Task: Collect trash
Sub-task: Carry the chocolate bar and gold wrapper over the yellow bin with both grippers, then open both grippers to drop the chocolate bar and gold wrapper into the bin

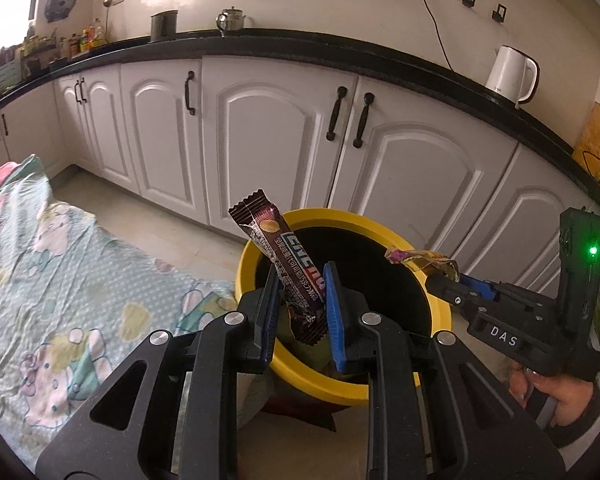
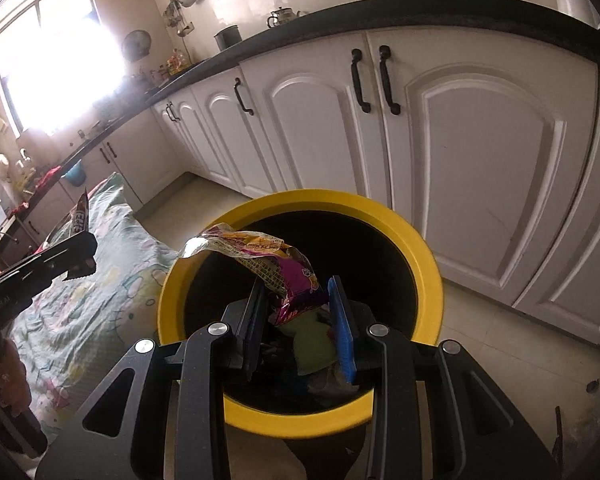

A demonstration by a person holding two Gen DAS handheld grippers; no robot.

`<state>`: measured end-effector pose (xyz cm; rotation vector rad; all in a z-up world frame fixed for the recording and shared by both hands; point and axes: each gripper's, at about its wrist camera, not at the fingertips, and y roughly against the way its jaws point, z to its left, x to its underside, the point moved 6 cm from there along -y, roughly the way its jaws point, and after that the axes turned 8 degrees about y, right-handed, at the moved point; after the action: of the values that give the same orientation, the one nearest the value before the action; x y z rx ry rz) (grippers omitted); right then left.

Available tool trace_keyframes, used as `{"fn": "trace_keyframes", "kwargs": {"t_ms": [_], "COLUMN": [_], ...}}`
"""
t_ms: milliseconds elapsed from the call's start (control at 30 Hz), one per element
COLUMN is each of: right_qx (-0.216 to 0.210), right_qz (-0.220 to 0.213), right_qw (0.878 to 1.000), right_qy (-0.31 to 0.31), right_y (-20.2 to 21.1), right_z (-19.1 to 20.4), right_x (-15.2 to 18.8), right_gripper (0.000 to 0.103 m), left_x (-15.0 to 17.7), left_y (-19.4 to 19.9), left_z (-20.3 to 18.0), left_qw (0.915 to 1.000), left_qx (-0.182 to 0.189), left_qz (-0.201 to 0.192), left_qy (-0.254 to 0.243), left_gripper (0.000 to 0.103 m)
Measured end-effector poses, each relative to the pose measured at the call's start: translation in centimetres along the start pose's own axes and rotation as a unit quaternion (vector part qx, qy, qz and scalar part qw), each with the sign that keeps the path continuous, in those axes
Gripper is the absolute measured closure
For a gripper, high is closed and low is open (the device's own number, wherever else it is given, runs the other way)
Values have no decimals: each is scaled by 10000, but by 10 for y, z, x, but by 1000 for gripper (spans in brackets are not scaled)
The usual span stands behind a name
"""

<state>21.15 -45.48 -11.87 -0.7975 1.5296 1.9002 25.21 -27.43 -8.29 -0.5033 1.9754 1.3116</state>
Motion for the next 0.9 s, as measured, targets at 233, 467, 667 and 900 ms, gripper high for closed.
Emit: {"fn": "trace_keyframes", "kwargs": {"t_ms": [233, 467, 667, 900], "right_qx": [83, 176, 291, 361], "right_qz": [76, 186, 290, 396], "right_qw": [9999, 9997, 9992, 9985], "right_qy": [-25, -7, 28, 95], "right_y": [-3, -9, -13, -22], "right_z": [-7, -13, -17, -17], "right_x": [10, 20, 28, 33], "right_gripper": [73, 73, 73, 72], "left_x": [6, 9, 10, 6], "left_y": [-15, -34, -51, -68], "left_z": [-10, -18, -22, -19], "left_qw": [9998, 9991, 9980, 9971], "left_qx": [77, 106, 119, 94], "left_qz": [168, 364, 572, 739], "left_qy": [-66, -178, -221, -171], "left_gripper": [88, 87, 87, 87]}}
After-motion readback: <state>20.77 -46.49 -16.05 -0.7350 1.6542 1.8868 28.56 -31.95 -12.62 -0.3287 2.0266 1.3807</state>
